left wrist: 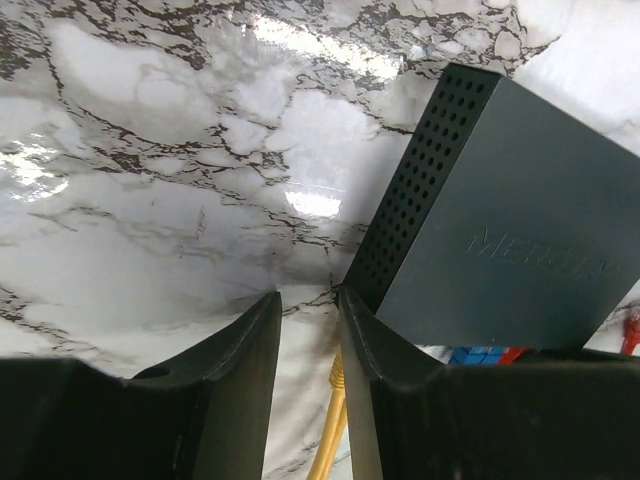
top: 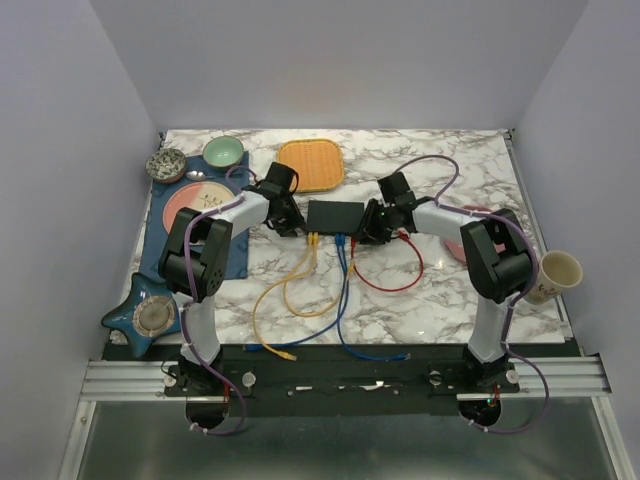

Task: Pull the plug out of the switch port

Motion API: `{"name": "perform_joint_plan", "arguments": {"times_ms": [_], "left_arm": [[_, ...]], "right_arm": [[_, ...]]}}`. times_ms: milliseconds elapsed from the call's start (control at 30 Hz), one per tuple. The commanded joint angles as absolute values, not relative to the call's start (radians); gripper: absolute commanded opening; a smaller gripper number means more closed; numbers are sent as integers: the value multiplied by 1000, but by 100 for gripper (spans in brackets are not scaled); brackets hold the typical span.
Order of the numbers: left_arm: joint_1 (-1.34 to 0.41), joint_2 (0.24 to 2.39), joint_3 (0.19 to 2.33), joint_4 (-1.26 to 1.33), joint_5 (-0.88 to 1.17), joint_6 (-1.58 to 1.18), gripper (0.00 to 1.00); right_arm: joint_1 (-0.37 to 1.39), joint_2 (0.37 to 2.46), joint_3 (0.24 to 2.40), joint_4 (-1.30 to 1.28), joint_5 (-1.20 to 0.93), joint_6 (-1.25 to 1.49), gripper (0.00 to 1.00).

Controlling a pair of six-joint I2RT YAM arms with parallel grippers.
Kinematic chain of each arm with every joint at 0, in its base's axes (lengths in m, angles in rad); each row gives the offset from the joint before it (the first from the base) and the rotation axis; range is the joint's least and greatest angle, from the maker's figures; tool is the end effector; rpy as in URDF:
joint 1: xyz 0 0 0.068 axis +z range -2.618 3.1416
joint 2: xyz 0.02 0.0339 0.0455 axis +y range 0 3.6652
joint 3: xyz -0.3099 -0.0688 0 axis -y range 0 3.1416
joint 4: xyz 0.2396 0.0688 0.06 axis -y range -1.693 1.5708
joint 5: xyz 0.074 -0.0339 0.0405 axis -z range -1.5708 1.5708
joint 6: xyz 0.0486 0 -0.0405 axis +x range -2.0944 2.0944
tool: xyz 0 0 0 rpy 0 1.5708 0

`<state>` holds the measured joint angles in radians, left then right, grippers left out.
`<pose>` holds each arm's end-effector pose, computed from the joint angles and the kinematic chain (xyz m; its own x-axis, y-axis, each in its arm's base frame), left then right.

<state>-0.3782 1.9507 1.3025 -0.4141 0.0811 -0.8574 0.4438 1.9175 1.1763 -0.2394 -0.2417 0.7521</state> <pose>0.3905 -0.1594 0.1975 -0.8372 -0.4783 -0.2651 -0.3490 0.8405 -0.4144 0.3653 0.1865 0.1868 -0.9149 0.2995 -0.2705 0.1203 0.8423 0.5254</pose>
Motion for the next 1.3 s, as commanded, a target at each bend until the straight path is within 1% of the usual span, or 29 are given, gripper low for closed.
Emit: {"name": "perform_joint_plan", "arguments": {"times_ms": [0,67,167,200,267,300,367,400,467,500,533,567,600,667,700,733,767,800,867,933,967,1000,1033,1067,1100,1133,1167,1200,1267], "left_arm": [[-394,1973,1270,-428,115,-856,41],[-385,1947,1269,-443,85,-851,42],[-371,1876,1270,-434,14,-850,47],[-370,1843,1276,-422,6,-848,50],[-368,1813,1282,-355,6,-842,53],[-368,1792,1279,-321,18,-844,56],[-368,1775,1266,-194,98,-850,58],[-368,1764,1253,-152,129,-857,60],[-368,1761,1236,-16,224,-882,62],[-370,1763,1220,33,260,-896,63],[-371,1766,1203,94,297,-920,63],[-373,1770,1178,256,380,-951,63],[-377,1781,1131,328,405,-1027,67],[-385,1798,1111,417,420,-1074,73],[-387,1816,1112,416,413,-1084,99],[-394,1821,1121,390,388,-1080,99],[-397,1822,1132,288,355,-1071,99],[-399,1822,1155,247,292,-1056,99],[-399,1827,1186,156,276,-997,99],[-397,1848,1267,88,281,-909,99],[-396,1861,1305,1,278,-878,99],[-396,1888,1365,-52,269,-847,99],[-397,1897,1379,-67,267,-830,99],[-397,1905,1384,-54,278,-818,95],[-397,1913,1384,-40,291,-813,83],[-397,1917,1384,-29,308,-807,76],[-397,1922,1381,-15,310,-795,69],[-399,1934,1379,-14,305,-793,51],[-399,1950,1365,-17,299,-796,31]], "right_arm": [[410,1953,1218,-282,-210,756,41],[408,1918,1187,-281,-193,752,41],[410,1824,1112,-270,-157,750,43],[408,1795,1091,-250,-140,749,44],[410,1718,1022,-223,-129,750,47],[408,1697,997,-183,-130,752,52],[408,1643,941,-141,-132,752,58],[408,1631,924,-102,-138,752,63],[408,1608,887,-49,-150,749,67],[408,1583,835,50,-184,749,72],[408,1569,795,116,-210,750,74],[408,1560,758,183,-233,768,77],[408,1556,727,309,-257,784,82],[408,1566,661,401,-297,827,85],[408,1575,655,437,-308,834,86],[407,1592,661,440,-333,839,86],[403,1597,670,437,-348,833,86],[402,1601,678,434,-368,824,86],[399,1602,690,434,-410,807,85],[397,1600,690,428,-385,810,82],[396,1604,698,420,-377,816,80],[393,1611,707,382,-370,818,76],[388,1618,716,361,-355,822,74],[388,1641,725,345,-348,825,72],[387,1652,738,335,-344,831,70],[380,1670,745,333,-345,839,66],[379,1686,753,333,-351,845,65],[377,1716,767,331,-353,845,63],[374,1736,776,324,-357,850,60]]}}
